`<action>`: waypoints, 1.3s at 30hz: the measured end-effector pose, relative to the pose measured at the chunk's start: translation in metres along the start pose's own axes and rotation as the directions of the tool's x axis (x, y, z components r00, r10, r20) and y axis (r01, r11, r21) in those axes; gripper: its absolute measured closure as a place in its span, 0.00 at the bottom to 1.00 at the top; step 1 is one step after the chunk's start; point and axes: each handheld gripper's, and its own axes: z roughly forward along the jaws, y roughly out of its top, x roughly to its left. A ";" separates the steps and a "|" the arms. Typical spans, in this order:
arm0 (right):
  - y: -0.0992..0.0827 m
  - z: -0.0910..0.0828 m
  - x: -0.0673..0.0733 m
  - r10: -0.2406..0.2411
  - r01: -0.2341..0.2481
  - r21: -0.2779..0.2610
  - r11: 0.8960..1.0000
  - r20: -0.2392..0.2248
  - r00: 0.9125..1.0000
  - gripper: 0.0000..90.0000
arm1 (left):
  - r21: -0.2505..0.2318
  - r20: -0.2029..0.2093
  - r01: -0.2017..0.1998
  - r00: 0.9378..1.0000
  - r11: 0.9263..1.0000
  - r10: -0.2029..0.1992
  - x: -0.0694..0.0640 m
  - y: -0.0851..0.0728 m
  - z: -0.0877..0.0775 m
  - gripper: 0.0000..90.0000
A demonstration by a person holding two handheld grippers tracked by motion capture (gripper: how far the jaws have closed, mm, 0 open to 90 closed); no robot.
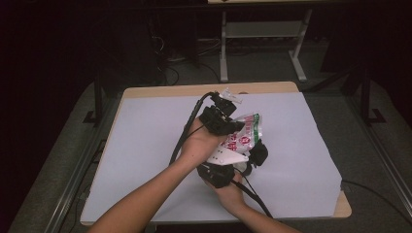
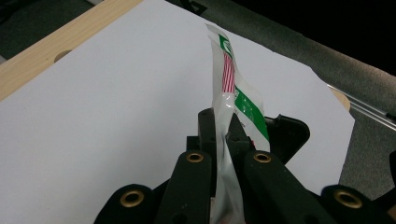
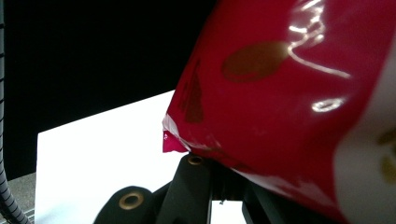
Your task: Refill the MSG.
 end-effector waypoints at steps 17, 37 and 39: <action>0.000 0.000 -0.001 -0.004 0.004 -0.003 1.000 0.000 1.000 1.00 | -0.006 0.003 0.010 1.000 1.000 -0.010 -0.003 0.001 0.003 1.00; 0.000 -0.001 0.000 -0.014 0.014 0.010 1.000 0.002 1.000 1.00 | -0.004 0.013 0.000 1.000 1.000 0.000 0.000 -0.001 0.000 1.00; 0.000 0.000 0.000 -0.014 0.014 0.014 1.000 0.001 1.000 1.00 | -0.012 0.020 0.013 1.000 1.000 -0.013 0.000 -0.001 -0.002 1.00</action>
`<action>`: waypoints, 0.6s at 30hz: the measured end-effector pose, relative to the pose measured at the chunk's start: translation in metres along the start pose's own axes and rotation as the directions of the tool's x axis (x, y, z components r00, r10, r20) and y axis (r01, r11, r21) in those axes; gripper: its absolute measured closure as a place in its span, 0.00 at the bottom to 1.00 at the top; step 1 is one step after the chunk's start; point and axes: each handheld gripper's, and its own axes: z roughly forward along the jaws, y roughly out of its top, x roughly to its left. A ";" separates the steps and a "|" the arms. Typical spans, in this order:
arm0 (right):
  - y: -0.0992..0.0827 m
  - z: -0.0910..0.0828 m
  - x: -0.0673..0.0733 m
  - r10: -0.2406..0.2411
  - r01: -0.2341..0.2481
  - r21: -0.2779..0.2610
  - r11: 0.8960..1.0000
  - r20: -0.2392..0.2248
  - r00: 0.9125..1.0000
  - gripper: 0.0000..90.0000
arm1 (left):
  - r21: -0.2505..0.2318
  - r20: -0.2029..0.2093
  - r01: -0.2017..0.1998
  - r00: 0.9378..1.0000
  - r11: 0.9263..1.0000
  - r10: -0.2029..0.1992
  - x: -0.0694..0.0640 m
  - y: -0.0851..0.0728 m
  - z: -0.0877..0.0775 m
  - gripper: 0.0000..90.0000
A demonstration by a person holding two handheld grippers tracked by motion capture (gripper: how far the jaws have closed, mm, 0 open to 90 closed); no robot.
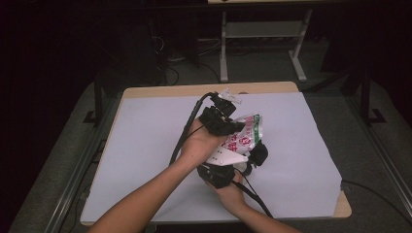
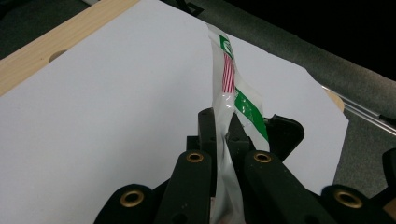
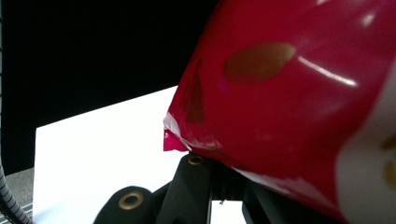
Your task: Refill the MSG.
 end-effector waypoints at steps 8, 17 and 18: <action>-0.002 0.000 -0.002 -0.003 0.003 0.010 1.000 0.005 1.000 1.00 | -0.020 0.034 0.027 0.999 0.999 -0.026 0.003 -0.001 -0.007 1.00; -0.003 0.002 0.000 -0.006 0.006 0.038 0.999 0.017 1.000 1.00 | -0.031 0.053 0.052 0.997 0.998 -0.050 0.007 -0.005 -0.013 1.00; -0.003 0.002 0.000 -0.007 0.007 0.040 0.999 0.018 1.000 1.00 | -0.027 0.056 0.048 0.997 0.999 -0.046 0.007 -0.005 -0.014 1.00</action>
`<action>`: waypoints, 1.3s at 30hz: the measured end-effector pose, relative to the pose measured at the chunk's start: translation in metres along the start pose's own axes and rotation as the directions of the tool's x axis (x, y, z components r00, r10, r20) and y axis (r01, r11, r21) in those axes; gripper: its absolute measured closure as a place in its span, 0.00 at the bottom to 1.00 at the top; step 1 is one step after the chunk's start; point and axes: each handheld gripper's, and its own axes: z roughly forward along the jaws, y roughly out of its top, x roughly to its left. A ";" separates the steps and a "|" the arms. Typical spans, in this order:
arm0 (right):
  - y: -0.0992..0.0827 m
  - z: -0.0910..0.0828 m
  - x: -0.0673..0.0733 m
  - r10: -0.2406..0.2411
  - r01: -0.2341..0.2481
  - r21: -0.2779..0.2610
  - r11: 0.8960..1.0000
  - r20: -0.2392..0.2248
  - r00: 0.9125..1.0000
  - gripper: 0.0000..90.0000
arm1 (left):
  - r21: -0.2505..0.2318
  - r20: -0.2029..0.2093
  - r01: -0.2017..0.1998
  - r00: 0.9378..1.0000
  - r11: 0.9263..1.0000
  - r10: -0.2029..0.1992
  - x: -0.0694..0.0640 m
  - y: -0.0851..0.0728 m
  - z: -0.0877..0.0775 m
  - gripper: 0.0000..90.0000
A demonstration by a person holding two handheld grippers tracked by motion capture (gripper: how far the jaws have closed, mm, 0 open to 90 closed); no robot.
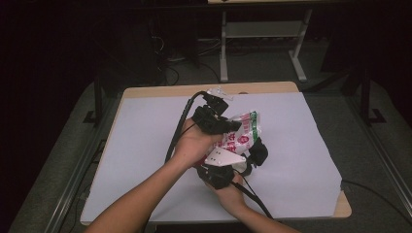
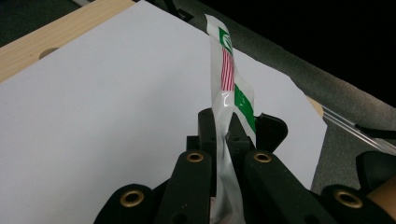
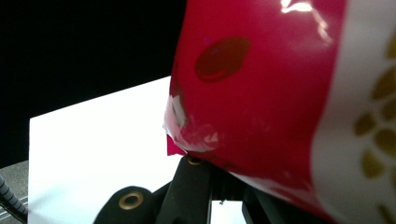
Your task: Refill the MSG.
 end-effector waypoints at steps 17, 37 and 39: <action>-0.005 0.003 0.000 -0.007 0.007 0.023 1.000 0.018 1.000 1.00 | -0.026 0.047 0.040 0.998 0.999 -0.038 0.006 -0.007 -0.014 1.00; -0.009 0.000 0.001 -0.041 0.039 0.036 0.999 0.054 0.998 1.00 | -0.073 0.108 0.066 0.992 0.995 -0.058 0.016 -0.017 -0.034 1.00; -0.009 -0.001 0.000 -0.041 0.039 0.037 0.999 0.058 0.997 1.00 | -0.075 0.114 0.068 0.992 0.995 -0.060 0.016 -0.018 -0.035 1.00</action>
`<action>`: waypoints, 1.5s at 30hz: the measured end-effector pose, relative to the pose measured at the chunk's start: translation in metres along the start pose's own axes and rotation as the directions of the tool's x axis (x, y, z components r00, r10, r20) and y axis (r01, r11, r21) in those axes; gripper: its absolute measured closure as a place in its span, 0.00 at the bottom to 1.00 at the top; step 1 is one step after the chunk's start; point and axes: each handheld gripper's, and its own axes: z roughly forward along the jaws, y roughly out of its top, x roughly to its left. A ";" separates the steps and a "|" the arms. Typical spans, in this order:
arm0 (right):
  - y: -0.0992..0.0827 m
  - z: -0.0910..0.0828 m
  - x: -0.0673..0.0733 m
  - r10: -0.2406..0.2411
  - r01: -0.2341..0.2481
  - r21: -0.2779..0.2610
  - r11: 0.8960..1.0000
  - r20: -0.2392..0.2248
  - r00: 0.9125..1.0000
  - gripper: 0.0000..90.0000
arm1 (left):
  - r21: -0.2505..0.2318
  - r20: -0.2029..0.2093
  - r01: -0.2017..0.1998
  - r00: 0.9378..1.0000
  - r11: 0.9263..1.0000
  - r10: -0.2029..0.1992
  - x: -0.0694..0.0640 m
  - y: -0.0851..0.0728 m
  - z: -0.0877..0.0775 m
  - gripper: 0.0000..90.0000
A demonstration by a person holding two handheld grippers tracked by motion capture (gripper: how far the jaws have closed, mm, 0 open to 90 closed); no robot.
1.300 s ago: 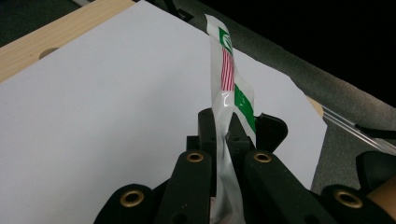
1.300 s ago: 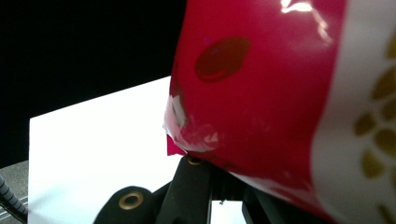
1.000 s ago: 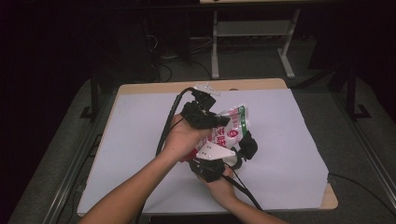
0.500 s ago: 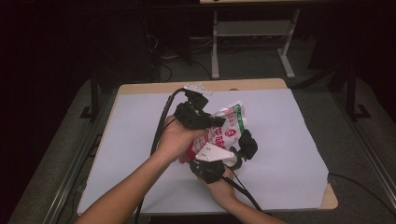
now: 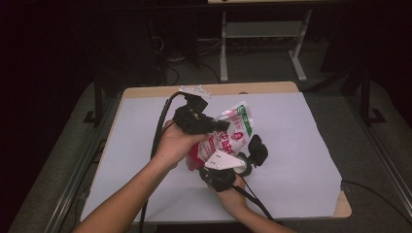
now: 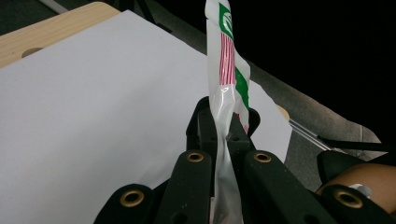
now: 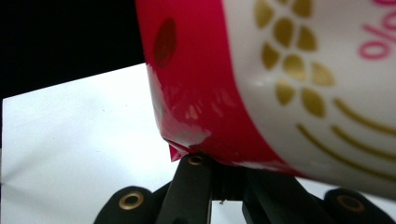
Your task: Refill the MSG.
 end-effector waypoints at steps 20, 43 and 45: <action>0.004 -0.023 -0.010 0.036 -0.036 -0.005 0.999 0.049 0.998 1.00 | -0.068 0.030 0.029 0.999 0.997 -0.027 0.007 -0.010 -0.022 1.00; 0.008 -0.040 -0.026 0.040 -0.039 -0.011 0.999 0.096 0.995 1.00 | -0.190 0.025 0.088 0.996 0.978 -0.085 0.032 -0.039 -0.042 1.00; 0.009 -0.042 -0.026 0.026 -0.026 -0.001 1.000 0.089 0.996 1.00 | -0.201 0.018 0.072 0.997 0.977 -0.070 0.034 -0.042 -0.042 1.00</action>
